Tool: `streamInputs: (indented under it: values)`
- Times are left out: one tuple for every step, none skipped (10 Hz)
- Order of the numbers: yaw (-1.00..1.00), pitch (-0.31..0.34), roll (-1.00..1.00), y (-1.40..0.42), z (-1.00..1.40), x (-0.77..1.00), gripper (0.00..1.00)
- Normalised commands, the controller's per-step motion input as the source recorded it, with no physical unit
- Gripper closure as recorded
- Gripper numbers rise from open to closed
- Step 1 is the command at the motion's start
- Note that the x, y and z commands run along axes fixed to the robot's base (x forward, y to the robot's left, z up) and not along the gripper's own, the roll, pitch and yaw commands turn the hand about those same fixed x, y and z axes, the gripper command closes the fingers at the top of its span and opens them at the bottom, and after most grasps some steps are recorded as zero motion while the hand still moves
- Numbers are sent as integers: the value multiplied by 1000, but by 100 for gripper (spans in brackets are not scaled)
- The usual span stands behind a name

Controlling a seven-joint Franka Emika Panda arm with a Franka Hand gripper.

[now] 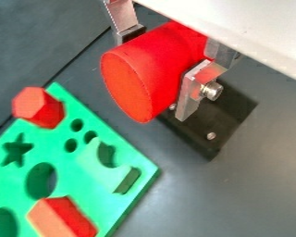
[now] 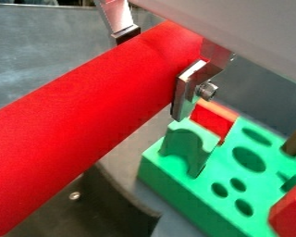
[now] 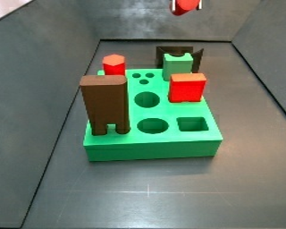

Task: Pick up the round object. Move up. Place the round object on the fixture. Regrasp the round object. Move to above the board. Insert the round object.
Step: Place the round object on the fixture.

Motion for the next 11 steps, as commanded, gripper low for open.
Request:
streamInputs:
  values:
    - [15, 133, -1000, 35, -3, 47, 100]
    - [-12, 157, -1000, 37, -9, 70, 100]
    - [-26, 166, -1000, 39, -12, 72, 100]
    - [-61, 177, -1000, 42, -12, 67, 100]
    - [-94, 184, -1000, 41, -8, 59, 100]
    - [-147, 182, -959, 39, -10, 61, 100]
    - [-162, 163, -831, 41, -11, 63, 100]
    - [-184, 113, -576, 41, -14, 68, 100]
    - [-188, 79, -387, 40, -14, 66, 100]
    - [-179, 24, -232, 23, 1, 57, 100]
    - [-154, 47, -179, 21, -1000, 83, 100]
